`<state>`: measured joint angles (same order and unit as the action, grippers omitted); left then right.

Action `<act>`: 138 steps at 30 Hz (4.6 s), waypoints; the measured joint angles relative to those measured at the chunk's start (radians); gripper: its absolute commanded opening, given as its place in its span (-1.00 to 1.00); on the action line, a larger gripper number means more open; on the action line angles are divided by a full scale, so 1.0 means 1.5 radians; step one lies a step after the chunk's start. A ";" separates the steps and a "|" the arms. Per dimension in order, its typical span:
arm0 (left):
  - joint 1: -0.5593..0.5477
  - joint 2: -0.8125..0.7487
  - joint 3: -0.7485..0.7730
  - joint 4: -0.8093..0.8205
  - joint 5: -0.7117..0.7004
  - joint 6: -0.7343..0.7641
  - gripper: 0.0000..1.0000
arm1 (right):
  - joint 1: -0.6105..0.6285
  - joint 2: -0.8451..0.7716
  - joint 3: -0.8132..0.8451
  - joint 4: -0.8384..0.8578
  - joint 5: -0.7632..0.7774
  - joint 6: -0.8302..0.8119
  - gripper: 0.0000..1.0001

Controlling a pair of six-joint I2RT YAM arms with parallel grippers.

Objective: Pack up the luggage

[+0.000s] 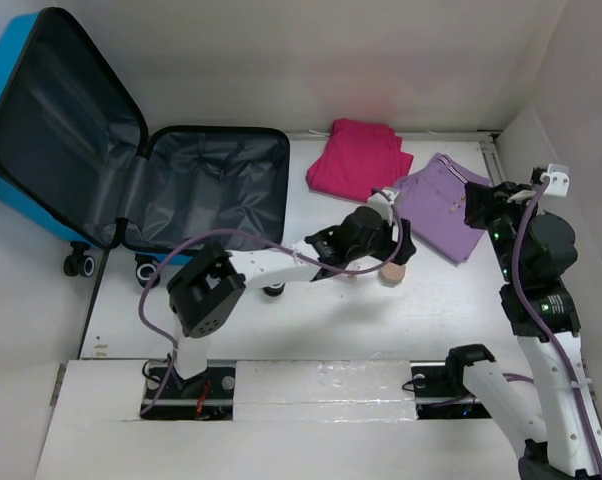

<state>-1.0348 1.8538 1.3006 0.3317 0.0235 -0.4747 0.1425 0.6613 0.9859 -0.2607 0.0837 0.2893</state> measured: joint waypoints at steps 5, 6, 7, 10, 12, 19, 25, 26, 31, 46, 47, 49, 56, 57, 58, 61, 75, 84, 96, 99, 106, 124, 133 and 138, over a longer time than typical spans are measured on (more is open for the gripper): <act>-0.007 0.102 0.112 -0.068 -0.064 -0.029 0.41 | 0.000 0.001 0.006 -0.003 0.002 -0.003 -0.09; -0.009 0.120 0.129 -0.080 -0.076 -0.035 0.41 | 0.000 0.001 0.006 -0.004 0.002 -0.003 -0.02; -0.012 0.137 0.146 -0.091 -0.087 -0.041 0.41 | 0.000 0.002 0.006 -0.005 0.002 -0.003 -0.02; -0.017 0.190 0.200 -0.117 -0.109 -0.058 0.41 | 0.000 0.005 0.006 -0.007 -0.003 -0.004 0.04; -0.018 0.225 0.239 -0.134 -0.119 -0.071 0.41 | 0.000 0.005 0.005 -0.009 -0.009 -0.004 0.07; -0.019 0.343 0.399 -0.193 -0.149 -0.148 0.39 | 0.000 0.005 0.003 -0.011 -0.029 -0.004 0.09; -0.019 0.406 0.471 -0.210 -0.158 -0.214 0.32 | 0.000 0.004 -0.004 -0.013 -0.049 -0.004 0.09; -0.019 0.414 0.477 -0.210 -0.159 -0.224 0.29 | 0.000 0.004 -0.004 -0.013 -0.051 -0.004 0.09; -0.017 0.456 0.520 -0.206 -0.161 -0.268 0.15 | 0.000 -0.001 -0.004 -0.013 -0.063 -0.004 0.09; -0.002 0.524 0.587 -0.172 -0.165 -0.430 -0.54 | 0.000 -0.019 -0.006 -0.013 -0.116 -0.004 0.09; 0.000 0.525 0.586 -0.169 -0.165 -0.435 -0.67 | 0.000 -0.023 -0.008 -0.013 -0.119 -0.004 0.09; 0.004 0.525 0.576 -0.160 -0.161 -0.442 -1.00 | 0.000 -0.030 -0.012 -0.013 -0.128 -0.004 0.09; 0.006 0.471 0.445 -0.073 -0.147 -0.411 -1.00 | 0.000 -0.035 -0.023 -0.013 -0.148 -0.004 0.09; 0.007 0.443 0.397 -0.060 -0.147 -0.403 -1.00 | 0.000 -0.035 -0.025 -0.013 -0.149 -0.004 0.09; 0.007 0.416 0.356 -0.054 -0.148 -0.394 -1.00 | 0.000 -0.034 -0.026 -0.013 -0.152 -0.004 0.09; 0.008 0.349 0.257 -0.048 -0.156 -0.367 -0.88 | 0.000 -0.034 -0.032 -0.011 -0.162 -0.003 0.09; 0.030 0.348 0.285 -0.042 -0.111 -0.350 0.26 | 0.001 -0.022 -0.045 0.000 -0.186 0.011 0.09; 0.032 0.415 0.360 -0.037 -0.103 -0.399 -0.54 | 0.001 -0.026 -0.045 0.000 -0.200 0.012 0.04; 0.052 0.433 0.369 -0.003 -0.080 -0.376 -1.00 | 0.001 -0.052 -0.057 0.009 -0.259 0.022 -0.06; 0.058 0.419 0.354 0.005 -0.055 -0.318 -1.00 | 0.001 -0.051 -0.057 0.013 -0.261 0.021 -0.06; 0.100 0.305 0.342 -0.056 0.057 -0.155 -1.00 | 0.001 -0.035 -0.057 0.030 -0.263 0.020 -0.01; 0.552 0.123 0.381 -0.264 0.296 0.029 -1.00 | 0.002 -0.027 -0.057 0.042 -0.260 0.016 0.02; 0.757 -0.095 0.038 -0.181 0.303 -0.038 -1.00 | 0.005 -0.032 -0.057 0.046 -0.252 0.011 0.02; 0.805 -0.127 -0.047 -0.166 0.252 -0.056 -1.00 | 0.015 -0.040 -0.072 0.055 -0.252 0.011 0.02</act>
<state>0.1726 1.6627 1.2308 0.0830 0.4011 -0.5587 0.1646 0.6010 0.8772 -0.1783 -0.2935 0.3061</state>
